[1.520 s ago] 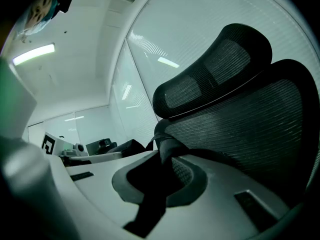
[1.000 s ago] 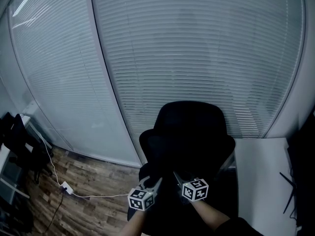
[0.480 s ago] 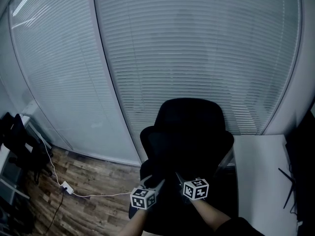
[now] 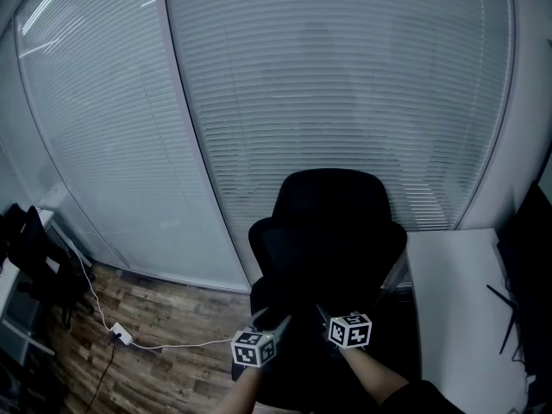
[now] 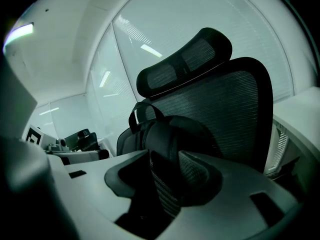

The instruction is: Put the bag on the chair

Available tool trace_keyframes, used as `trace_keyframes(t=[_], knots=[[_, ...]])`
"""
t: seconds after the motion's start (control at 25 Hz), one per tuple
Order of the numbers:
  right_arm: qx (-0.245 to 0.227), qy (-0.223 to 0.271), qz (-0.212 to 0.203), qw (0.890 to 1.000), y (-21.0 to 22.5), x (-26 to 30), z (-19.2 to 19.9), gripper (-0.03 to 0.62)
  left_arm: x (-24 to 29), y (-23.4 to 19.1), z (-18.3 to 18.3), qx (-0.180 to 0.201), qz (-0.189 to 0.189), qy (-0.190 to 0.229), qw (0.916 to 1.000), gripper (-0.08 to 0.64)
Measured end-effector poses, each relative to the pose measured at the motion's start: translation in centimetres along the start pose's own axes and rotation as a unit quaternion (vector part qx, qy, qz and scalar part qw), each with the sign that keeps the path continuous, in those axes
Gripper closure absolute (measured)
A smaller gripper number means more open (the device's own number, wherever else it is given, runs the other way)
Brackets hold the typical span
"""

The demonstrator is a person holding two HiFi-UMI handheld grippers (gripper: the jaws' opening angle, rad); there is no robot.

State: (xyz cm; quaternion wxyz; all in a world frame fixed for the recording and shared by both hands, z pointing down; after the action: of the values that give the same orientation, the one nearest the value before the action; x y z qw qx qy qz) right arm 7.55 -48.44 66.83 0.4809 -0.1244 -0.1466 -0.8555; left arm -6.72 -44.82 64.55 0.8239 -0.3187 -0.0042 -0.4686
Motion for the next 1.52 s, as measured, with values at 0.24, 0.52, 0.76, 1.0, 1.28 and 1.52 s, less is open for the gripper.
trace_keyframes(t=[0.24, 0.52, 0.76, 1.0, 1.28, 1.52], knots=[[0.001, 0.002, 0.016, 1.0, 0.0, -1.5, 0.5, 0.419, -1.4, 0.3, 0.2, 0.002, 0.001, 0.008, 1.0, 0.293], [-0.001, 0.032, 0.024, 0.999, -1.4, -3.7, -0.2, 0.419, -2.9, 1.2, -0.1, 0.003, 0.011, 0.022, 0.9997, 0.293], [-0.012, 0.049, 0.028, 0.998, -3.4, -6.5, -0.8, 0.42, -5.4, 3.3, -0.3, 0.014, 0.03, 0.042, 0.9986, 0.305], [-0.025, 0.073, 0.032, 0.997, -6.5, -10.0, -1.2, 0.451, -9.1, 5.1, 0.1, 0.029, 0.045, 0.066, 0.9964, 0.423], [-0.027, 0.093, 0.045, 0.994, -10.2, -14.4, -1.3, 0.51, -13.9, 7.2, 0.3, 0.043, 0.067, 0.091, 0.9927, 0.507], [-0.025, 0.113, 0.044, 0.992, -13.6, -17.8, -1.5, 0.522, -18.3, 8.5, 1.4, 0.056, 0.079, 0.091, 0.9911, 0.522]])
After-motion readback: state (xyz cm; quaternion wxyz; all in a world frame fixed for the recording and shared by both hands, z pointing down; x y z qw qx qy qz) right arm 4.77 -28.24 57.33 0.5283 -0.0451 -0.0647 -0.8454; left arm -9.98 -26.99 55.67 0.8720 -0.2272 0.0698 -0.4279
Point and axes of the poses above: the fingertips, and each gripper's own axes: x forward along the fingers, y to its right, z out of its underside, the point moved 2 cm from there along -x, backward along the fingers, and after that the axes turned 15 degrees about -x, right-handed, at the moved point
